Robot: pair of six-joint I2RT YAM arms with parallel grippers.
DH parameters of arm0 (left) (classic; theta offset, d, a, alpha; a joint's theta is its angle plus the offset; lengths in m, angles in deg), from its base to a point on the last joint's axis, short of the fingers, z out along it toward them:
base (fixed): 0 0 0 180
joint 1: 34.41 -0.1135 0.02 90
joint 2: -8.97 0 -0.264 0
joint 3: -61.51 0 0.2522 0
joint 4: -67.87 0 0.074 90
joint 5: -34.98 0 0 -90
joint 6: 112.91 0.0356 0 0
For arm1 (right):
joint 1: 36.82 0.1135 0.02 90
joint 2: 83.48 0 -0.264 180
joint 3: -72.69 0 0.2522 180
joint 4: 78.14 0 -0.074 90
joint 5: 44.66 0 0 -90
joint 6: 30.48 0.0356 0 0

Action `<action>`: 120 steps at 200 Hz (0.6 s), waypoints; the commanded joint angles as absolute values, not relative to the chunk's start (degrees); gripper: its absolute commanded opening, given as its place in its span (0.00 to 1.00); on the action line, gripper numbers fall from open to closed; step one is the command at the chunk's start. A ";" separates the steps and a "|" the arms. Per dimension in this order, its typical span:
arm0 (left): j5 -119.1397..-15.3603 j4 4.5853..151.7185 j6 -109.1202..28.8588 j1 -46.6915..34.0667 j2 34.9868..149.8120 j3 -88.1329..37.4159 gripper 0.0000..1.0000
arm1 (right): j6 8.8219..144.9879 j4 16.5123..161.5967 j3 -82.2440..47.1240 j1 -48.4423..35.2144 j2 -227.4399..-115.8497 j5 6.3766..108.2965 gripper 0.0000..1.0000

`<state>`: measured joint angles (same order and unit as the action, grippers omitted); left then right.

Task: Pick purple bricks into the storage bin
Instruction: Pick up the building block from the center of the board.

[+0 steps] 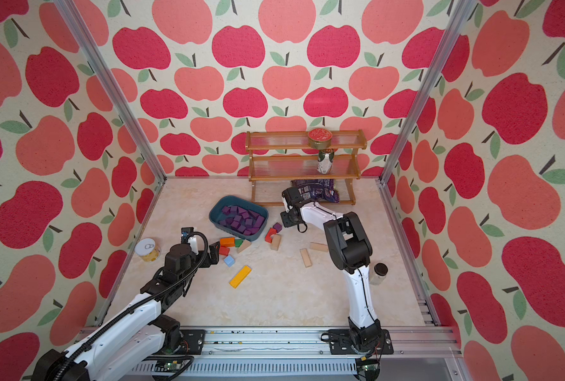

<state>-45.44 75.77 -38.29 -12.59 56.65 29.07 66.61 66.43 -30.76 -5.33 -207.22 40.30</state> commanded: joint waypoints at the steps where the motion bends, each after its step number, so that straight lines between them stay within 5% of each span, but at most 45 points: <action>1: -44.91 76.03 -37.68 -12.88 56.96 28.79 0.99 | 67.78 66.44 -28.68 -5.11 -204.80 41.03 0.25; 120: -44.13 76.18 -37.97 -12.83 56.41 28.94 0.99 | 69.04 64.24 -29.67 0.61 -194.44 35.72 0.25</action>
<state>-45.31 75.79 -38.29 -12.59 56.65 29.07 67.51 65.82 -28.46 -1.20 -199.49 37.85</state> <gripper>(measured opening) 0.994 0.340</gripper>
